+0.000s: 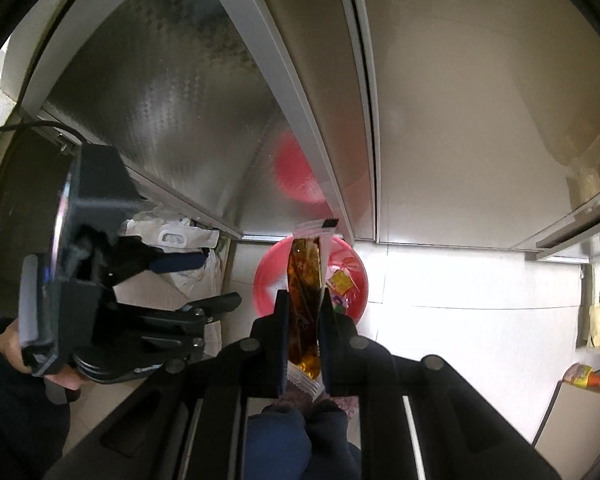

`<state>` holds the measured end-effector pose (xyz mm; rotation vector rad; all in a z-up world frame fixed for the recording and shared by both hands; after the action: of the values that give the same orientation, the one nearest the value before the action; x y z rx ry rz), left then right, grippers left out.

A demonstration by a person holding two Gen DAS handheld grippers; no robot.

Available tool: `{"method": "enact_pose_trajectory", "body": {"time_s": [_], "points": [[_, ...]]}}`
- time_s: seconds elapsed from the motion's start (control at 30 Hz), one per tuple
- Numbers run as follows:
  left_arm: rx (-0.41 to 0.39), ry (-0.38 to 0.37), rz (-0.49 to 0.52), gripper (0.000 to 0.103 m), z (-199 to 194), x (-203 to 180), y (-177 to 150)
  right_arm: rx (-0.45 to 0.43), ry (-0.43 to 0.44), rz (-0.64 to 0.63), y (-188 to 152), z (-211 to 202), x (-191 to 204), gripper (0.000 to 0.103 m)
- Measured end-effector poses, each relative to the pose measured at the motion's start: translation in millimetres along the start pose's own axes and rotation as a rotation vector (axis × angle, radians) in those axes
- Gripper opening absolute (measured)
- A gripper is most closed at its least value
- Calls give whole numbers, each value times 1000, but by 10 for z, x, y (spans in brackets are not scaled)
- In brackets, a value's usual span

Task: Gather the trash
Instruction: 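Open both tools to drop the packet and sachet into the red bin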

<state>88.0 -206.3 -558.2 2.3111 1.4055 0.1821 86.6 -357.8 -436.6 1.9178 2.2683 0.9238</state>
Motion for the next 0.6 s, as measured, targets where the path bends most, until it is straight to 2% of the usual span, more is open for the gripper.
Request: {"method": "enact_pose_trajectory", "body": {"time_s": [0.13, 0.27, 0.4, 0.47, 0.6], "points": [[-5, 10, -26, 56, -167, 70, 9, 10, 8, 8, 21, 11, 85, 11], [-46, 56, -60, 56, -335, 269, -38, 19, 28, -10, 18, 29, 152, 11], [-101, 79, -175, 73, -447, 542, -101, 33, 52, -38, -23, 151, 278, 11], [-120, 121, -169, 80, -493, 618, -137, 43, 59, -53, -45, 219, 332, 11], [-102, 187, -149, 91, -473, 741, -239, 44, 95, -85, -84, 301, 429, 11]]}}
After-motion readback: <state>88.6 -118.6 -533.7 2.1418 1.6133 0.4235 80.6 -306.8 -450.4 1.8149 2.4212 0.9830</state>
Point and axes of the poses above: each gripper's, at about its wrist camera, not at the fingertips, and z roughly the way its jaws point, x to its left, y to its top, the point moved 2 cm from there along z, roughly the way its jaws point, and after that the axes turned 14 degrees about -x, right-handed, at the moved point
